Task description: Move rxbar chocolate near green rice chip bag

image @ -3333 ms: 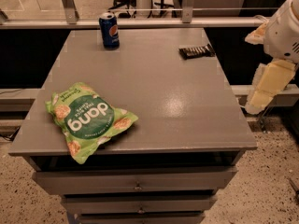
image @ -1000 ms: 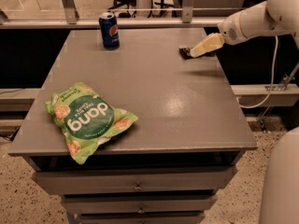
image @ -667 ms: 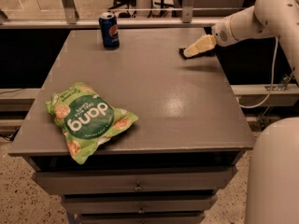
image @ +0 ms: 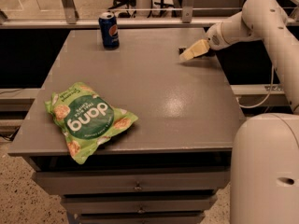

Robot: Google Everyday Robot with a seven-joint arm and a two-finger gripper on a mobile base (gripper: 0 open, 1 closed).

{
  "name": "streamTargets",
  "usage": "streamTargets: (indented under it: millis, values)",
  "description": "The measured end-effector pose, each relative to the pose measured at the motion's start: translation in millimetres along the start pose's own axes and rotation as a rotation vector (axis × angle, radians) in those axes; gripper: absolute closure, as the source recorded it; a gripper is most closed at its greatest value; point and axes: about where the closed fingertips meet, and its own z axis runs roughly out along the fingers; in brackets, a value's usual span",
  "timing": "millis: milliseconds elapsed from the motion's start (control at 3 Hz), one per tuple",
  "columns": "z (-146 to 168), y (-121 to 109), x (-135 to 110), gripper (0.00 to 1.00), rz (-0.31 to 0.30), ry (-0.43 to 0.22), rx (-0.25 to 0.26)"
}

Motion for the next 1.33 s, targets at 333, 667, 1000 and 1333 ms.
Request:
streamTargets:
  millis: [333, 667, 1000, 1333]
  values:
    - [4.6, -3.6, 7.8, 0.23, 0.008, 0.024, -0.003]
    - [2.9, -4.9, 9.9, 0.46, 0.014, 0.03, -0.004]
    - [-5.0, -1.5, 11.9, 0.69, 0.026, 0.031, -0.016]
    - [-15.7, 22.4, 8.0, 0.98, 0.031, 0.02, -0.081]
